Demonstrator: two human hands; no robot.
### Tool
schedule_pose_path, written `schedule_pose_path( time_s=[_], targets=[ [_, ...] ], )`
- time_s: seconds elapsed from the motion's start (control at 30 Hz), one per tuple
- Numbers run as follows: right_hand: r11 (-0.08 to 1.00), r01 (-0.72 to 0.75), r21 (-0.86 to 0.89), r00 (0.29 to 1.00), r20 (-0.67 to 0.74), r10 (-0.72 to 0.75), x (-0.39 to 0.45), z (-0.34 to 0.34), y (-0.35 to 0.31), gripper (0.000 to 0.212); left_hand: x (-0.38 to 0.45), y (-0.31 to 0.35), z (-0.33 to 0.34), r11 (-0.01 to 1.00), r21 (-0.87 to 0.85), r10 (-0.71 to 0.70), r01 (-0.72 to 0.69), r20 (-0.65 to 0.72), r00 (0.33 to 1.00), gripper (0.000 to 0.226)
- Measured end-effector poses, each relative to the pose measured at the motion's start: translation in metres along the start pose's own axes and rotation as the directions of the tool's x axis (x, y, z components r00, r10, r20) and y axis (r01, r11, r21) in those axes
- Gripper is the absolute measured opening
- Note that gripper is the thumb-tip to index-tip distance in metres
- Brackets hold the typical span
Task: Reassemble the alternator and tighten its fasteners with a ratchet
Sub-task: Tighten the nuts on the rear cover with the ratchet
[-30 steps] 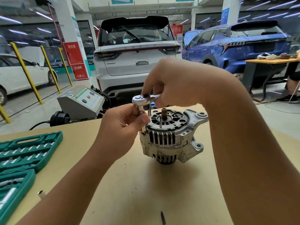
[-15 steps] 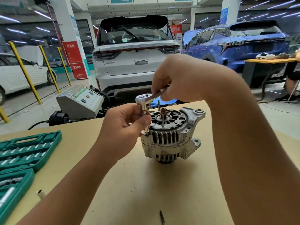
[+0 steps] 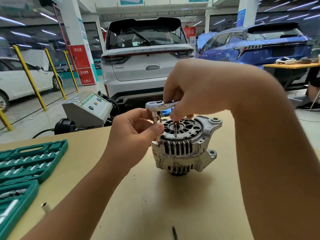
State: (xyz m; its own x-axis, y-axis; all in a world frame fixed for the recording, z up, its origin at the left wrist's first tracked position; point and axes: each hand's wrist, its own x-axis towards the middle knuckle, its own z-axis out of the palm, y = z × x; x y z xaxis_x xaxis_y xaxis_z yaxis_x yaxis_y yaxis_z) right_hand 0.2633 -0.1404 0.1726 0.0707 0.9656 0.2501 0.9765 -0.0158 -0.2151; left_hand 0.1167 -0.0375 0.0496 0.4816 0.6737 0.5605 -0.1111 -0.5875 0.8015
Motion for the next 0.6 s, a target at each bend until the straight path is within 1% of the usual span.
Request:
schedule_pose_path(
  time_s=[0.03, 0.07, 0.17, 0.2, 0.23, 0.3, 0.37, 0.4, 0.43, 0.47, 0.53, 0.6],
  targets=[
    [1.000, -0.001, 0.014, 1.000, 0.028, 0.001, -0.003, -0.003, 0.002, 0.016, 0.000, 0.000, -0.001, 1.000, 0.011, 0.023, -0.023, 0.009, 1.000, 0.019],
    [1.000, -0.001, 0.015, 1.000, 0.022, 0.001, -0.004, -0.005, 0.004, 0.019, 0.000, 0.001, -0.002, 0.999, 0.018, 0.039, -0.040, 0.026, 0.999, 0.019],
    [0.999, -0.032, 0.019, 0.996, -0.079, 0.033, 0.000, -0.001, 0.009, 0.028, 0.001, 0.001, -0.006, 0.999, 0.032, 0.019, -0.021, 0.063, 0.998, 0.017],
    [0.999, -0.037, 0.013, 0.995, -0.094, 0.038, 0.001, 0.001, 0.008, 0.025, 0.002, 0.001, -0.006, 0.999, 0.034, 0.007, -0.009, 0.060, 0.998, 0.016],
    [1.000, -0.031, 0.002, 0.996, -0.078, 0.031, 0.002, 0.002, 0.005, 0.019, 0.002, 0.001, -0.006, 0.999, 0.037, -0.001, -0.001, 0.049, 0.999, 0.016],
    [1.000, -0.005, 0.003, 0.999, 0.032, 0.005, -0.002, -0.001, 0.002, 0.007, 0.000, 0.000, -0.002, 0.999, 0.046, 0.007, -0.008, 0.010, 1.000, 0.013],
    [1.000, 0.017, 0.001, 0.993, 0.113, -0.017, -0.007, -0.005, -0.001, 0.013, -0.002, -0.001, 0.001, 0.998, 0.053, 0.032, -0.031, -0.019, 0.999, 0.003],
    [1.000, 0.018, -0.009, 0.995, 0.097, -0.017, -0.007, -0.006, -0.002, 0.012, -0.003, -0.001, 0.002, 0.998, 0.053, 0.041, -0.040, -0.022, 0.999, 0.001],
    [1.000, 0.016, -0.025, 0.999, 0.051, -0.014, -0.005, -0.005, -0.001, 0.009, -0.003, -0.001, 0.002, 0.998, 0.050, 0.047, -0.046, -0.020, 0.999, 0.003],
    [1.000, 0.003, -0.027, 1.000, -0.005, -0.003, -0.002, -0.002, -0.001, 0.012, -0.002, -0.001, 0.002, 0.998, 0.039, 0.047, -0.046, -0.013, 0.999, 0.003],
    [1.000, -0.029, -0.007, 0.996, -0.080, 0.028, 0.003, 0.004, -0.003, 0.026, 0.000, -0.001, 0.000, 0.999, 0.014, 0.037, -0.038, 0.017, 0.999, 0.002],
    [1.000, -0.008, -0.018, 0.997, -0.071, 0.006, 0.004, 0.005, -0.006, 0.018, 0.001, -0.002, 0.000, 0.999, 0.012, 0.037, -0.038, 0.032, 0.999, 0.008]
  ],
)
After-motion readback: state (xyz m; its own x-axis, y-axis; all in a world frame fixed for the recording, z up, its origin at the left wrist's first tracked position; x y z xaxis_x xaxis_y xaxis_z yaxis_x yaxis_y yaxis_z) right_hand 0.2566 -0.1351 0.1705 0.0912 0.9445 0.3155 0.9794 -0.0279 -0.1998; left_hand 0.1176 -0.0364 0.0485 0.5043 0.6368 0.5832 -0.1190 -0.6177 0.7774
